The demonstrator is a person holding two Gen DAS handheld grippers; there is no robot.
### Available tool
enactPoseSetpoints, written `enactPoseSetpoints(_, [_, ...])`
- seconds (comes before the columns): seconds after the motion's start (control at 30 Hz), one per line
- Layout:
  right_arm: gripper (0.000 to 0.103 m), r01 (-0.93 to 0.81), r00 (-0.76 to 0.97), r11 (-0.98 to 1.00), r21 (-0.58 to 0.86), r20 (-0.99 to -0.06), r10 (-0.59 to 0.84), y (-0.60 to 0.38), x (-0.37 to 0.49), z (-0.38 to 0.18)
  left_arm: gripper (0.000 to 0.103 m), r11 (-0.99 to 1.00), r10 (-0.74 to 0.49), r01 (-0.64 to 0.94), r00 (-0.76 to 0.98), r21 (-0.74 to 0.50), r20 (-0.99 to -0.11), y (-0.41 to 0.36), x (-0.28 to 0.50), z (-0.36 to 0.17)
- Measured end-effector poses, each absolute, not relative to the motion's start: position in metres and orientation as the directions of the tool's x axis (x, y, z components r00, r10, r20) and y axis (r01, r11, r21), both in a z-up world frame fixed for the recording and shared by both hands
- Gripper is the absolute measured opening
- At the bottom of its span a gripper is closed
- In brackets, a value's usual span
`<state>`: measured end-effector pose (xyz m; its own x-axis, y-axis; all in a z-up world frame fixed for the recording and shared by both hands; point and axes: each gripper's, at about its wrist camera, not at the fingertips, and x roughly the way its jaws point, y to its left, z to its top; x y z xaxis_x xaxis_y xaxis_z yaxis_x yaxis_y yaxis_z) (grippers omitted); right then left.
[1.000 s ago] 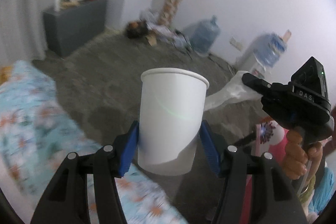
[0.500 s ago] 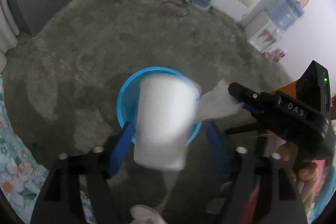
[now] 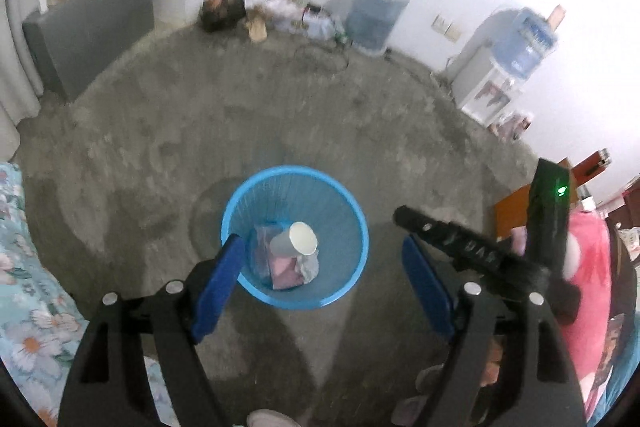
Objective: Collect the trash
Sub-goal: 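Carry cup and tissue to the wastebasket and open both tools, then move both tools back over the bed toward the remaining trash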
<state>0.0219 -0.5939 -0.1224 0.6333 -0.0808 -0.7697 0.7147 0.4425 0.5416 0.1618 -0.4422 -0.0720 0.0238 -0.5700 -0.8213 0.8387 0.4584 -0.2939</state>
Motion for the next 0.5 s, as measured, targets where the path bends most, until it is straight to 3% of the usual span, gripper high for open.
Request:
enactPoseSetpoints(0.27, [0.069, 0.592, 0.693, 0.660, 0.462, -0.710, -0.124, -0.519, 0.039, -0.047, 0.085, 0.471, -0.643, 0.841, 0.122, -0.266, -0.756, -0.360, 0.146, 0.005])
enactPoseSetpoints(0.5, [0.071, 0.391, 0.776, 0.772, 0.501, -0.631, 0.016, -0.464, 0.036, 0.004, 0.089, 0.543, -0.667, 0.815, 0.273, -0.201, -0.693, -0.229, 0.131, 0.056])
